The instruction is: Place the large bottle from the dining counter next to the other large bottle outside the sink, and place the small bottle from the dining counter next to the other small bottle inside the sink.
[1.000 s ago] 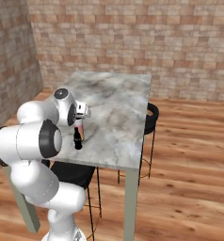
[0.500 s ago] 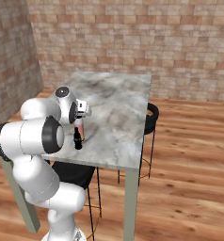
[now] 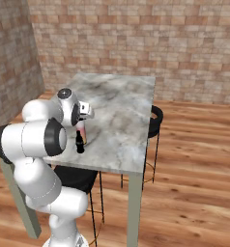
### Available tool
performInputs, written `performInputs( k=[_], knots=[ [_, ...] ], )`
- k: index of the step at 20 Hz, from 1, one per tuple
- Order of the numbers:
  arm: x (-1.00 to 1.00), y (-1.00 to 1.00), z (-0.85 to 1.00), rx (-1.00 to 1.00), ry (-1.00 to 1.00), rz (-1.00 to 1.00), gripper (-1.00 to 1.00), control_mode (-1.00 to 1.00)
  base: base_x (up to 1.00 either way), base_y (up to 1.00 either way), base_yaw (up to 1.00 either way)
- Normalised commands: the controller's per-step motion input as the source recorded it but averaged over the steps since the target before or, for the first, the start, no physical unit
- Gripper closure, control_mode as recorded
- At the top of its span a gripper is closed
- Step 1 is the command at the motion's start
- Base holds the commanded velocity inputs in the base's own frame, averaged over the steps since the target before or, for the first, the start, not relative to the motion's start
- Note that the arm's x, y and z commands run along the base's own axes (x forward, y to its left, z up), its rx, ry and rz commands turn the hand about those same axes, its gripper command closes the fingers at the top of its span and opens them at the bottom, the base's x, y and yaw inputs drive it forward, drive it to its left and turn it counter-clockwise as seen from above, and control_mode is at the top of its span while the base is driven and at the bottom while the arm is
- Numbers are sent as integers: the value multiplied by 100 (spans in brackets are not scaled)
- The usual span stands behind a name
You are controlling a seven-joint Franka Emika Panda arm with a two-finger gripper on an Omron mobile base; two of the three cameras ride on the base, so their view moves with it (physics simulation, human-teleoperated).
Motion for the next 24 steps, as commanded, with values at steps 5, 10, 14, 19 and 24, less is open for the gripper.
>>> performInputs(
  k=[5,10,14,19,24],
  knots=[
    [0,0,0,0,-1,0,100,-100,0,0,0],
    [-14,0,6,0,-8,0,100,-100,0,0,0],
    [-24,0,29,0,-15,0,100,-100,0,0,0],
    [-11,0,27,0,-13,0,100,-100,0,0,0],
    [0,0,5,0,-2,0,100,-100,0,0,0]
  ],
)
